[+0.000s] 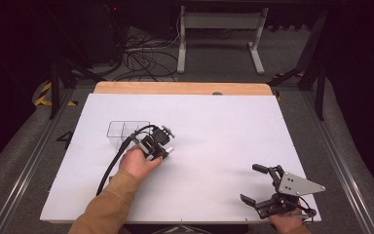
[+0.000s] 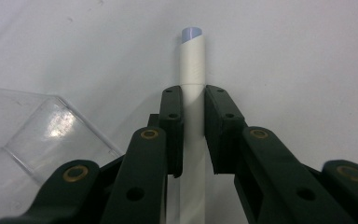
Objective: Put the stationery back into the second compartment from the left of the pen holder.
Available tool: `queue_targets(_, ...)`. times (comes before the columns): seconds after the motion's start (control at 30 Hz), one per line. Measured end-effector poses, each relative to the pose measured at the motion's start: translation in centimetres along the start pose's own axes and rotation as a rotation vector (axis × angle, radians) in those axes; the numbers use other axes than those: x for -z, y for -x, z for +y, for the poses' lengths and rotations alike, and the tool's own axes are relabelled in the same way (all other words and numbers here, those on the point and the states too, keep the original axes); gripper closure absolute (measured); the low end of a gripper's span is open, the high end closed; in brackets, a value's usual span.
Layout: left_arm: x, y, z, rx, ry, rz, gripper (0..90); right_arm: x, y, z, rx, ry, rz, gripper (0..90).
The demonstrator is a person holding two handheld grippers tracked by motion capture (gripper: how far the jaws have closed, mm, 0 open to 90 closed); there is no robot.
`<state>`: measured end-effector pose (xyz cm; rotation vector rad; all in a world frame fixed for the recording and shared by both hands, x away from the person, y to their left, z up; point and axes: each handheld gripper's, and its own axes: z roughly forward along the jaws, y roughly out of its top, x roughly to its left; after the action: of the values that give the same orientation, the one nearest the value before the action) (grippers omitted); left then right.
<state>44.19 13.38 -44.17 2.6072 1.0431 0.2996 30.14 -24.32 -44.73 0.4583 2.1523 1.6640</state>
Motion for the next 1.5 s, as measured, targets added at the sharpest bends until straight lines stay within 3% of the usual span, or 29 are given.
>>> queue_targets(0.57, 0.6, 0.2, 0.0, -0.003, 0.012, 0.000, 78.8, 0.0, 0.0, 0.0, 0.001, -0.005, 0.002, 3.0)
queue_targets(1.1, 5.9, 0.1, -1.0, 0.003, 0.297, -0.051, 78.8, -0.2, 0.0, -0.1, -0.001, -0.004, 0.002, 3.1)
queue_targets(1.5, 8.8, -0.5, -2.4, 0.009, 0.565, -0.078, 78.8, -0.2, 0.0, -0.1, 0.001, -0.005, -0.001, 3.1)
